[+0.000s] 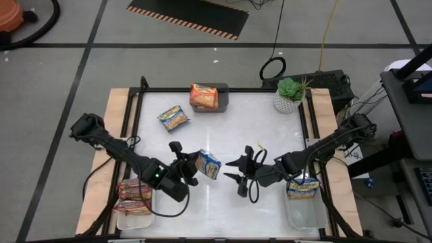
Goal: Sort Maruchan noodles
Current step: Put the bottom blue noodle pack into the gray bin
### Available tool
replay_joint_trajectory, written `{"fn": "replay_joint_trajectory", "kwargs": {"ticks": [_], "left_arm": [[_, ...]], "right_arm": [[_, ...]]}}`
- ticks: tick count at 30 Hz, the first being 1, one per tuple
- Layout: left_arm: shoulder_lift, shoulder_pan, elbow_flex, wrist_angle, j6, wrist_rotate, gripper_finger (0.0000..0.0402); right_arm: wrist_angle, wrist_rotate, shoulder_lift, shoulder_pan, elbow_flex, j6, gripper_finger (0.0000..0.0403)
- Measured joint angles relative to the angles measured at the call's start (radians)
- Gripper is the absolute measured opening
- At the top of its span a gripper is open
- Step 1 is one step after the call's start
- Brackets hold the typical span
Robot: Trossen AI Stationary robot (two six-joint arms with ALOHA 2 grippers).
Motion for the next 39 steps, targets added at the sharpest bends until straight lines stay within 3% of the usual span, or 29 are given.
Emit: {"fn": "replay_joint_trajectory", "kwargs": {"ticks": [8, 22, 31, 39], "left_arm": [[0.0, 0.001, 0.0, 0.001, -0.001, 0.0, 0.0001], [0.0, 0.0, 0.0, 0.001, -0.008, 0.0, 0.0001], [0.0, 0.0, 0.0, 0.0, -0.011, 0.0, 0.0001], [0.0, 0.0, 0.0, 0.001, -0.014, 0.0, 0.0001]], "right_arm": [[0.033, -0.003, 0.05, 0.0, 0.0, -0.031, 0.0172], [0.069, 0.097, 0.056, -0.007, 0.0, -0.013, 0.0277], [0.124, 0.096, 0.069, -0.007, 0.0, 0.001, 0.0281], [0.375, 0.096, 0.203, -0.024, 0.0, -0.05, 0.0279]]}}
